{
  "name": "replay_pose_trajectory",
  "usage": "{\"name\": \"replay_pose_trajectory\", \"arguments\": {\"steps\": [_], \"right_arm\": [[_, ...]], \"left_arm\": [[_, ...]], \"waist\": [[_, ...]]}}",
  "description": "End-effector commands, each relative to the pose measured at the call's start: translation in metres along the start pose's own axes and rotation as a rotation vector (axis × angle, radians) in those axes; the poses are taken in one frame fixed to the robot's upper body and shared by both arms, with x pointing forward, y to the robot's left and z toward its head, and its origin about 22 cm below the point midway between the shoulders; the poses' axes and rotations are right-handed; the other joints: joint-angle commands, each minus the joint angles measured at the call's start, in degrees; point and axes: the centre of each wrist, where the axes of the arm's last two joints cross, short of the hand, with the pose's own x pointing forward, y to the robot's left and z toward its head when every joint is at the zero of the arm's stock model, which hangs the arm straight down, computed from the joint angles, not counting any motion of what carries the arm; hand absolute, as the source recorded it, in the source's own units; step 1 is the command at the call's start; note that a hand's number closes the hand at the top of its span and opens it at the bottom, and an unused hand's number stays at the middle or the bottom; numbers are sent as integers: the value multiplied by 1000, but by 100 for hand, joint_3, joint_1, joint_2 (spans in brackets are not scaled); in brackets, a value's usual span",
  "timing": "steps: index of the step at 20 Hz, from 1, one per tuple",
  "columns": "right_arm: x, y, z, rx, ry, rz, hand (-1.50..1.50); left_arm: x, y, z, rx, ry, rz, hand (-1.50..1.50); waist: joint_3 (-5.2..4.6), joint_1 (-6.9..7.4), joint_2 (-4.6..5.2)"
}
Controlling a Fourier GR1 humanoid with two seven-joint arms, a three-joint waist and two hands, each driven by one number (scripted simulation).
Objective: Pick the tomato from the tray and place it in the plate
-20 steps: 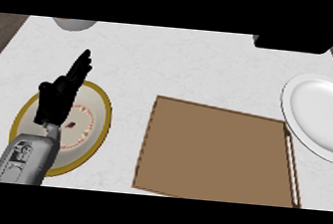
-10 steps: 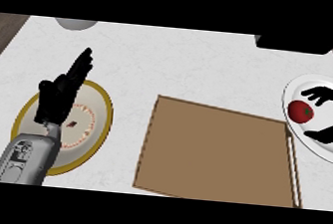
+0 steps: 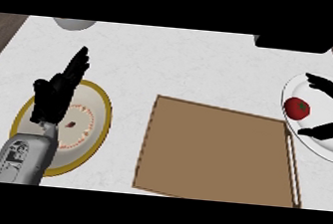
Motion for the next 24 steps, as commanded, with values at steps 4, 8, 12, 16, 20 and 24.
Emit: {"name": "replay_pose_trajectory", "arguments": {"steps": [4,8,12,16,20,24], "right_arm": [[-3,-66,35,-226,21,-256,-150],[-7,-101,69,-351,66,-295,-150],[-8,-133,108,-385,74,-316,-150],[-13,-138,129,-367,86,-309,-150],[-13,-149,149,-367,106,-284,-150],[-9,-156,150,-363,103,-284,-150]], "left_arm": [[7,11,-2,-13,-20,-2,0],[-14,4,7,-2,0,3,0],[2,-2,2,-2,-17,-22,0],[-9,-17,4,-5,-16,11,0],[0,-2,7,-4,-24,2,0],[0,5,-2,-6,-19,8,0]], "waist": [[2,-9,2],[4,-8,21],[27,40,53],[41,20,93],[54,99,61],[63,77,109]]}}
